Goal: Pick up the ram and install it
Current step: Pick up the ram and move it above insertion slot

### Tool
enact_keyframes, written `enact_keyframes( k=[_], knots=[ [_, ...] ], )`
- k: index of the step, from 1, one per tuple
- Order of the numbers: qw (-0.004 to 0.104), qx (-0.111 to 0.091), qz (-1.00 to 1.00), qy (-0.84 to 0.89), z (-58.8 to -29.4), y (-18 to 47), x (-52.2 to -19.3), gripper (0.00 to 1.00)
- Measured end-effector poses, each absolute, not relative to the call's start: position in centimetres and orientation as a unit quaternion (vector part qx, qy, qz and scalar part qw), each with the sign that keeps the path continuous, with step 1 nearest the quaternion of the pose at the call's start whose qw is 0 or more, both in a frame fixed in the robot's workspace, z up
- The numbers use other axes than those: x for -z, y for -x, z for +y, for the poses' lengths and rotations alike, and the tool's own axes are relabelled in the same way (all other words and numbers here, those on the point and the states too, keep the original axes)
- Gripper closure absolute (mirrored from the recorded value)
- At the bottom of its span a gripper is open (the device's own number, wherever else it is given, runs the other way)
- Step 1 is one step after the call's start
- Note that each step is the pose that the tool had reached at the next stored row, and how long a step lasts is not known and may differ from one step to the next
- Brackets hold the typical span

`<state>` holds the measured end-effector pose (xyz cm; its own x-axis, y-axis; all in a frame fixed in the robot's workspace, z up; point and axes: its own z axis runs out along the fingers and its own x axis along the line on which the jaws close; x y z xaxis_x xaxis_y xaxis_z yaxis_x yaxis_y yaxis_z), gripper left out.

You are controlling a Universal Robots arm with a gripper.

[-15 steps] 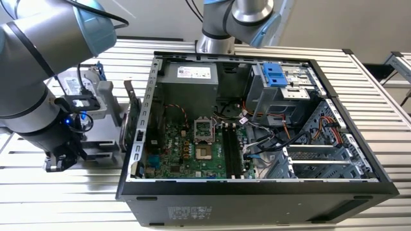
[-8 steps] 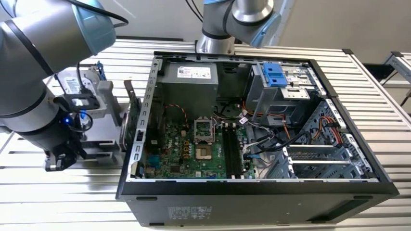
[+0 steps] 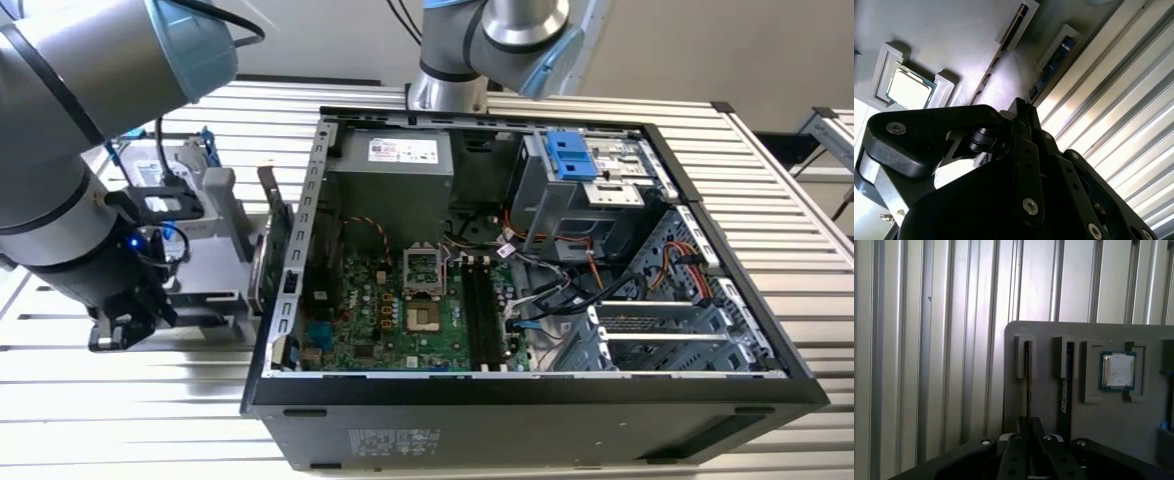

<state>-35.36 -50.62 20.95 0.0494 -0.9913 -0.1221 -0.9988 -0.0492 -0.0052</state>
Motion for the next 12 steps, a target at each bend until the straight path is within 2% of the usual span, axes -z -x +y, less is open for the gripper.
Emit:
enact_keyframes(
  k=[12],
  knots=[
    [0.044, -0.043, 0.688, 0.723, -50.6, 35.4, -22.7, 1.0]
  ],
)
